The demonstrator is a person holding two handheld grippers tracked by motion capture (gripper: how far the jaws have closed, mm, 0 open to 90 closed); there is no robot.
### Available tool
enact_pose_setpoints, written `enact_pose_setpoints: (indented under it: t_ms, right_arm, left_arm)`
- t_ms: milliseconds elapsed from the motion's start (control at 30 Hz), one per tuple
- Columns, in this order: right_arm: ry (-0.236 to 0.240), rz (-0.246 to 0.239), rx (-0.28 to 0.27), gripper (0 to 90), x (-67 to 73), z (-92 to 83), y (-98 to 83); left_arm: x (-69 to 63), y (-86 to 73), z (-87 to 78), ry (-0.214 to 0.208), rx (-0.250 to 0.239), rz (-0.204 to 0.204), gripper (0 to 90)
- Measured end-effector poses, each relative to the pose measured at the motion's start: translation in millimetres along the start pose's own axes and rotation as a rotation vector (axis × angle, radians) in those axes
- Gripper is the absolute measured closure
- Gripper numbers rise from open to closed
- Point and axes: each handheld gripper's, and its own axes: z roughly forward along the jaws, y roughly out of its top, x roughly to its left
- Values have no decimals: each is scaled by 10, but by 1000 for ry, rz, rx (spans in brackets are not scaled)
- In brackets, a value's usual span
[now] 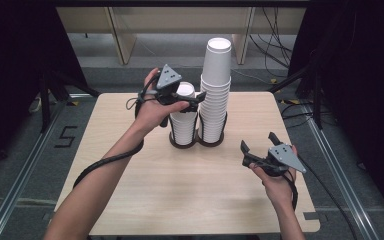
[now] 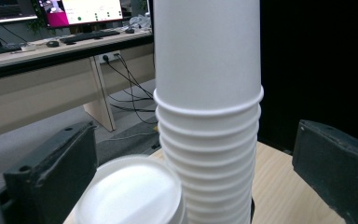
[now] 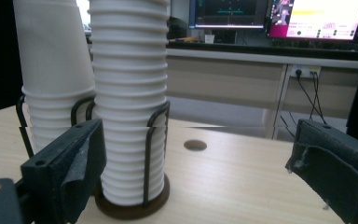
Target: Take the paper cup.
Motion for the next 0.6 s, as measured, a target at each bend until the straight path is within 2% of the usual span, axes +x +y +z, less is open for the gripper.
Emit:
enact_pose_setpoints:
  t_ms: [33, 67, 100, 167, 200, 300, 400, 467, 533, 600]
  right_arm:
    - [-1, 7, 0, 44, 2, 9, 42]
    - [5, -27, -17, 44, -21, 33, 88]
    - [4, -13, -10, 44, -9, 38, 132]
    - [13, -16, -25, 44, -11, 66, 220]
    - [15, -33, -42, 44, -20, 86, 264]
    - [20, -31, -53, 44, -18, 117, 394]
    - [18, -50, -78, 43, -23, 158, 508]
    - [30, -45, -73, 43, -17, 169, 573]
    - [24, -66, -92, 43, -24, 191, 622]
    - [32, -66, -88, 42, -13, 207, 658]
  left_arm:
    - [0, 0, 0, 0, 0, 0, 0]
    - [-24, 36, 85, -5, 4, -8, 0]
    - [-33, 56, 124, -8, 3, -14, 0]
    - [-43, 92, 191, -16, 2, -27, 3]
    - [-47, 104, 220, -19, 1, -36, 5]
    - [-52, 118, 293, -20, -2, -52, 12]
    - [-68, 124, 329, -29, -6, -66, 14]
    - [-78, 123, 344, -31, -5, -69, 14]
    - [-81, 113, 361, -28, -1, -65, 14]
    - [-87, 94, 377, -32, 6, -70, 16]
